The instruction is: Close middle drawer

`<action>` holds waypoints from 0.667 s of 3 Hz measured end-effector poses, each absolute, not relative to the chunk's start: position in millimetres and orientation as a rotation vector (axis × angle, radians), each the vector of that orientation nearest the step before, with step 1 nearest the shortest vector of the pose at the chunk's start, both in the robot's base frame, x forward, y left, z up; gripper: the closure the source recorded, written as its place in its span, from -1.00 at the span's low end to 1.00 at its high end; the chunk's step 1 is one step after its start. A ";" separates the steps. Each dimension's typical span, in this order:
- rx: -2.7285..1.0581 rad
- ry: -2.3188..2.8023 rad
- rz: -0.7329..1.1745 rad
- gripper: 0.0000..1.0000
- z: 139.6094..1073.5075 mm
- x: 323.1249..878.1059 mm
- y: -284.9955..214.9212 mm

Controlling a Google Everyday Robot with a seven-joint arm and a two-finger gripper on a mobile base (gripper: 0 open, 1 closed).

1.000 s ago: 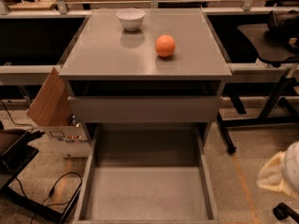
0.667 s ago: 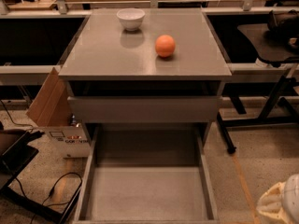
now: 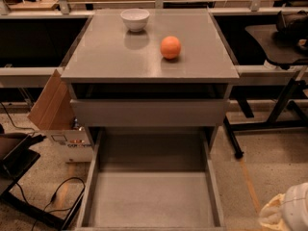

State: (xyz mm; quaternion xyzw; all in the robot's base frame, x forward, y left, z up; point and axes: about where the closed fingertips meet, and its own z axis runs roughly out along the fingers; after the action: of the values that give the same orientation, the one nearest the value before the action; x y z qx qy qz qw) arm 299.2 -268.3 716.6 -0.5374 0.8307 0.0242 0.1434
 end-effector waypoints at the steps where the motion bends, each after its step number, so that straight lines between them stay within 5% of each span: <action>1: -1.572 2.403 0.093 1.00 674.5 292.2 -249.7; 2: -1.571 2.388 0.205 1.00 611.6 266.4 -225.8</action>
Offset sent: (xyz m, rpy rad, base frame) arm -0.0586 0.0777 -0.2147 0.2061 0.0071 0.0512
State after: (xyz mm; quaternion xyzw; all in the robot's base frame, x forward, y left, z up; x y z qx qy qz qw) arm 266.4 -225.8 611.6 -0.5429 0.8254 0.0710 0.1375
